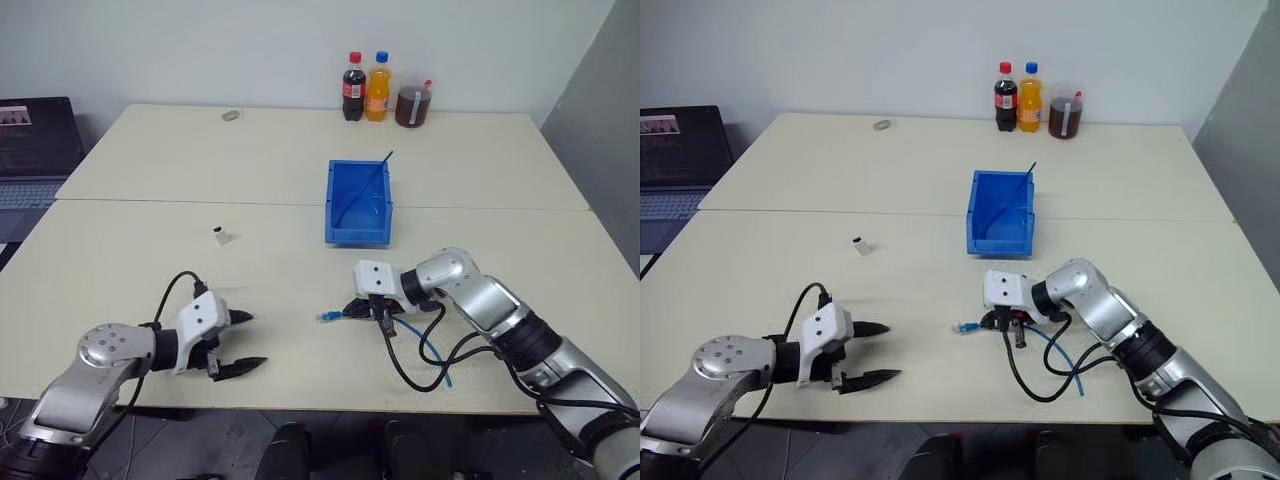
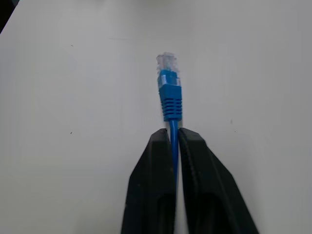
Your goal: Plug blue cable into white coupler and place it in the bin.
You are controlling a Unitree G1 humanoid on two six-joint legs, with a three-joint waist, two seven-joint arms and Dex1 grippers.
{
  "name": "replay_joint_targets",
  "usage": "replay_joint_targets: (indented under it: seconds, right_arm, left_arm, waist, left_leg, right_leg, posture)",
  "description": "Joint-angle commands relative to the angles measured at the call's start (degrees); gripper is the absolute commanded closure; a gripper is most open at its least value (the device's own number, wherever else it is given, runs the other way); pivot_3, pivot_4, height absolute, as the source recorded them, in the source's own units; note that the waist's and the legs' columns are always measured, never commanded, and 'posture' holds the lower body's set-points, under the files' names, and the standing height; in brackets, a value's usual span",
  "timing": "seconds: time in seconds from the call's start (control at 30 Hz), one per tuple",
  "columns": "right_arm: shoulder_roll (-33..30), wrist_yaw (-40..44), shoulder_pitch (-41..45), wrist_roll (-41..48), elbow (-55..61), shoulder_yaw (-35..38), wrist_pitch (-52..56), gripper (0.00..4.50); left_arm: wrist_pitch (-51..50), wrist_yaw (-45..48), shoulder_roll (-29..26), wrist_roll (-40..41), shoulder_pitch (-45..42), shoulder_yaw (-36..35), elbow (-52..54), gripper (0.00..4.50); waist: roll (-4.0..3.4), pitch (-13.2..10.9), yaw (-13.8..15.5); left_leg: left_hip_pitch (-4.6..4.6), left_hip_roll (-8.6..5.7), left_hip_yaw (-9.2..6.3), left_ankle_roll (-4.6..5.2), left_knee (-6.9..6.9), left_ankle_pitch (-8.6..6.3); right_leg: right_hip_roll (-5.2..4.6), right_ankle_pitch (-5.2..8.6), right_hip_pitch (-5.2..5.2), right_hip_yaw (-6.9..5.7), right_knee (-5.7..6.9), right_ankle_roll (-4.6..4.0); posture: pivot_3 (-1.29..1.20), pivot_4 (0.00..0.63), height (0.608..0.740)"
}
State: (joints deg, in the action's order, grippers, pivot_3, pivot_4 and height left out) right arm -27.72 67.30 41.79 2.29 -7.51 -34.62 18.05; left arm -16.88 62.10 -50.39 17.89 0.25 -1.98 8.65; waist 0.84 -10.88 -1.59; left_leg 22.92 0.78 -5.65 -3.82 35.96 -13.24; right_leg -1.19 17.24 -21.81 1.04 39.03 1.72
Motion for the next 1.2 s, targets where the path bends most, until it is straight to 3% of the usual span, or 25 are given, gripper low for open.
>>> replay_joint_targets:
  seconds: [0.03,0.2,0.37,0.77,1.0,1.2]
  right_arm:
    - [0.3,1.8,0.9,-0.6,0.6,1.2,-1.5,3.26]
    - [-3.8,4.3,-1.2,0.7,5.6,3.9,0.6,2.16]
    - [-9.9,4.5,-6.6,6.1,18.3,10.4,9.5,0.97]
    - [-13.3,-5.4,-18.2,11.0,35.1,19.5,23.2,0.97]
    - [-13.4,-9.6,-20.0,13.1,38.1,21.8,26.6,0.92]
    - [-13.6,-11.6,-20.8,14.2,39.1,22.5,27.3,0.92]
  left_arm:
    - [-0.9,1.4,0.6,2.1,-1.5,0.0,1.8,0.0]
    - [-2.9,2.2,3.0,2.5,-4.6,3.0,1.9,0.0]
    - [-3.9,2.6,5.6,-0.1,-8.8,9.0,0.3,0.0]
    - [-4.7,-0.4,12.1,-6.5,-14.7,16.8,-4.8,0.0]
    - [-5.4,0.1,13.1,-7.1,-15.2,18.3,-6.3,1.27]
    - [-6.1,1.2,14.5,-6.7,-14.8,19.3,-6.0,2.62]
  waist:
    - [-0.01,0.0,-0.1]
    - [-0.01,0.0,0.0]
    - [-0.01,0.0,0.1]
    - [-0.03,0.0,0.1]
    - [-0.04,0.1,0.1]
    - [-0.04,0.1,0.1]
  left_leg:
    - [0.0,0.01,0.0,0.0,0.0,0.0]
    - [0.0,0.0,-0.01,0.0,0.0,0.0]
    - [0.02,-0.05,-0.09,0.0,0.02,0.0]
    - [-0.1,-0.06,-0.12,0.0,0.09,0.0]
    - [-0.26,-0.06,-0.16,0.0,0.1,0.0]
    - [-0.23,-0.09,-0.15,0.0,0.1,0.0]
  right_leg:
    - [0.01,0.0,0.0,0.0,0.01,0.0]
    - [0.0,0.0,0.0,-0.01,0.05,-0.01]
    - [-0.02,0.0,0.06,-0.06,0.03,0.0]
    - [0.0,-0.01,0.22,-0.05,0.05,0.05]
    - [-0.01,0.13,0.42,-0.07,0.01,0.29]
    - [-0.03,0.07,0.42,-0.06,-0.02,0.18]
  posture:
    - [0.0,0.15,0.74]
    - [0.0,0.15,0.74]
    - [0.0,0.15,0.74]
    - [0.0,0.15,0.74]
    - [0.0,0.15,0.74]
    - [0.0,0.15,0.74]
